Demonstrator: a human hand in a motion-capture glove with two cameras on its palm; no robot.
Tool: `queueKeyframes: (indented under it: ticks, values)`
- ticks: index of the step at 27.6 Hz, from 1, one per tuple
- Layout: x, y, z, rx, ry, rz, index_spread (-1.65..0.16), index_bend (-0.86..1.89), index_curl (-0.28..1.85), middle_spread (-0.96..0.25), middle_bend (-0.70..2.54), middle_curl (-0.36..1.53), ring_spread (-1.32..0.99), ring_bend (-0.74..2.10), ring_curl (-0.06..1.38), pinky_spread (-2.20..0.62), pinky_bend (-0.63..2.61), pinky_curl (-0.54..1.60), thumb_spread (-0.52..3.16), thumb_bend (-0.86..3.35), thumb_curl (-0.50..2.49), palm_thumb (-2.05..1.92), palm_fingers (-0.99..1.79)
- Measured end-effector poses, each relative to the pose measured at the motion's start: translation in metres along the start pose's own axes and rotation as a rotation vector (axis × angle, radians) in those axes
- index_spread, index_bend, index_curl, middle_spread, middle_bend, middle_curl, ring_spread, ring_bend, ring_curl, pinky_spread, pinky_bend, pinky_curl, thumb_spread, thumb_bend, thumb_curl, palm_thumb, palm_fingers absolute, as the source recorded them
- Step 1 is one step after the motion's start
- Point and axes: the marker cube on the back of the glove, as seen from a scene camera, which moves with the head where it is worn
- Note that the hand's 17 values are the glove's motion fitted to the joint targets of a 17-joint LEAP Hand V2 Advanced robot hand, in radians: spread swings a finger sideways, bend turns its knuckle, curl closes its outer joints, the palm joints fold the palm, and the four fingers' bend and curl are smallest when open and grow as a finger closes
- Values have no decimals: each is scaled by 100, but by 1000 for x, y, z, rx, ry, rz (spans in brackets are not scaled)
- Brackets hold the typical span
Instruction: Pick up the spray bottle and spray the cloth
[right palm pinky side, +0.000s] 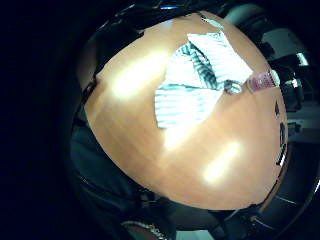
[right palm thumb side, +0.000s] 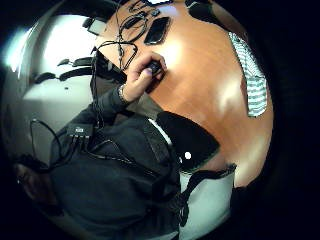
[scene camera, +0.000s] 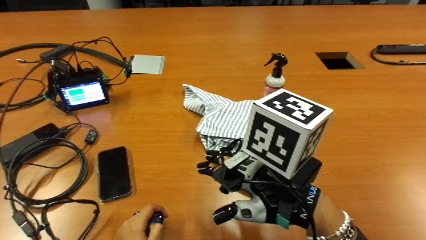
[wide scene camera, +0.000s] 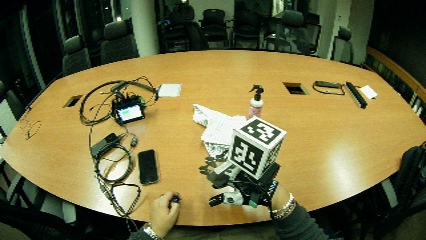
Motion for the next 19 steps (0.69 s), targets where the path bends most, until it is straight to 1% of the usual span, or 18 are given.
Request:
queueKeyframes:
  ticks: [3,8,12,19]
  values:
    - [0,-1,1,-1,-4,-4,-27,27,12,-6,22,8,-3,27,8,15,32,10,54,18,7,32,47]
    - [4,-6,9,-37,8,16,-35,25,18,-8,20,13,-5,27,14,20,33,16,76,16,10,35,46]
    - [9,-7,12,-62,9,26,-38,23,21,-8,19,16,-5,27,16,22,33,19,88,15,12,37,45]
    - [29,-19,-1,-29,-6,67,-41,20,25,-8,17,19,-6,27,18,24,33,22,100,11,15,39,45]
